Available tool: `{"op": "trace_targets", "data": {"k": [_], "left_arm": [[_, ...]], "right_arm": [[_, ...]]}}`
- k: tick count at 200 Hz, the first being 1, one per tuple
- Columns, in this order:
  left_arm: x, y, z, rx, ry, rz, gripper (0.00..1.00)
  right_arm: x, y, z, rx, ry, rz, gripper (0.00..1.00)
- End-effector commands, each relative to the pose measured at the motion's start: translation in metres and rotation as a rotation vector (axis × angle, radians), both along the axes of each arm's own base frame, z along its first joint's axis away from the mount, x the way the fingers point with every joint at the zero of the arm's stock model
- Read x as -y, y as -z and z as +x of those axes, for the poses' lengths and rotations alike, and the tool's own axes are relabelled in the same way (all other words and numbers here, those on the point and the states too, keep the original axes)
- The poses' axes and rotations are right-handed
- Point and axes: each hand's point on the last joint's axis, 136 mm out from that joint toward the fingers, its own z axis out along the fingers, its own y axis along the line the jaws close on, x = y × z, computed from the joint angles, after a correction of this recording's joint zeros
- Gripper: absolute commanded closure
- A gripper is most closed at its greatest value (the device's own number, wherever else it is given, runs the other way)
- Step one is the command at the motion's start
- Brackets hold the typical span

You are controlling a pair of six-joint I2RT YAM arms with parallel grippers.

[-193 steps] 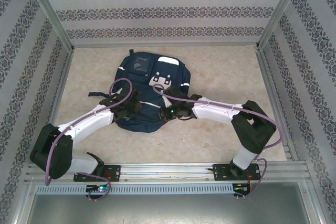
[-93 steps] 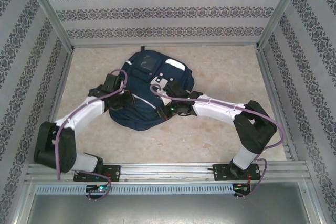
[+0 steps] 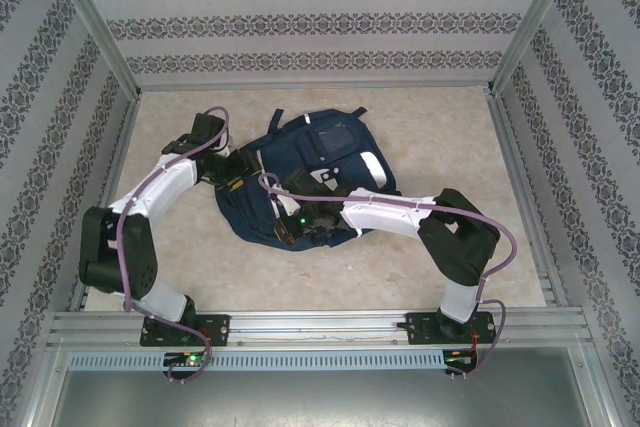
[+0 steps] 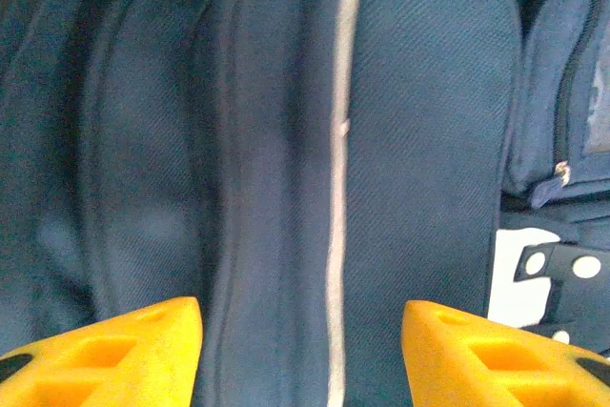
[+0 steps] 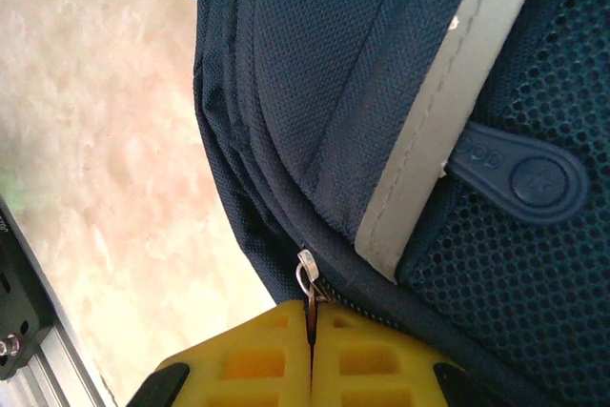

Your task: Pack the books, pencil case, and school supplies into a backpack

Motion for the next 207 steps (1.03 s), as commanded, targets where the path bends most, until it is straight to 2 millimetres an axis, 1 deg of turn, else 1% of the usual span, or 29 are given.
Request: {"op": "trace_targets", "data": {"k": [1, 14, 33, 57, 65, 71, 77, 95, 103, 130, 144, 157, 169, 187, 207], "left_arm": [[0.004, 0.027, -0.053, -0.131, -0.142, -0.019, 0.43], [0.012, 0.03, -0.058, -0.126, -0.158, -0.022, 0.43], [0.019, 0.034, -0.059, -0.113, -0.181, 0.013, 0.44], [0.029, 0.049, -0.059, -0.138, -0.217, 0.003, 0.45], [0.033, 0.054, -0.057, -0.136, -0.227, -0.017, 0.47], [0.034, 0.056, -0.057, -0.137, -0.235, -0.021, 0.51], [0.034, 0.058, -0.057, -0.136, -0.236, -0.016, 0.57], [0.029, 0.057, -0.057, -0.126, -0.218, 0.031, 0.91], [0.024, 0.054, -0.057, -0.119, -0.208, 0.06, 1.0], [0.01, 0.047, -0.065, -0.096, -0.174, 0.142, 1.0], [0.005, 0.048, -0.07, -0.091, -0.159, 0.158, 1.0], [0.0, 0.05, -0.075, -0.086, -0.143, 0.164, 1.0], [-0.002, 0.051, -0.077, -0.078, -0.122, 0.167, 1.0], [-0.007, 0.054, -0.082, -0.072, -0.102, 0.176, 1.0], [-0.01, 0.058, -0.087, -0.066, -0.091, 0.18, 1.0]], "right_arm": [[-0.004, -0.004, -0.011, -0.041, -0.03, 0.013, 1.0], [-0.004, -0.002, -0.012, -0.051, -0.027, 0.012, 1.0], [-0.008, -0.004, -0.011, -0.056, -0.025, 0.022, 1.0], [-0.012, -0.007, -0.009, -0.06, -0.016, 0.037, 1.0], [-0.012, -0.008, -0.008, -0.06, -0.013, 0.041, 1.0], [-0.013, -0.008, -0.009, -0.06, -0.014, 0.041, 1.0], [-0.013, -0.008, -0.009, -0.06, -0.013, 0.04, 1.0], [-0.006, -0.006, -0.009, -0.044, -0.014, 0.016, 1.0], [0.0, -0.003, -0.008, -0.025, -0.018, -0.014, 1.0], [0.038, 0.014, 0.001, 0.052, -0.032, -0.198, 1.0], [0.06, 0.02, 0.007, 0.078, -0.034, -0.283, 1.0], [0.084, 0.025, 0.018, 0.111, -0.017, -0.372, 1.0], [0.109, 0.027, 0.032, 0.134, 0.032, -0.456, 1.0], [0.137, 0.028, 0.051, 0.142, 0.13, -0.531, 1.0], [0.163, 0.029, 0.066, 0.127, 0.267, -0.578, 1.0]]}}
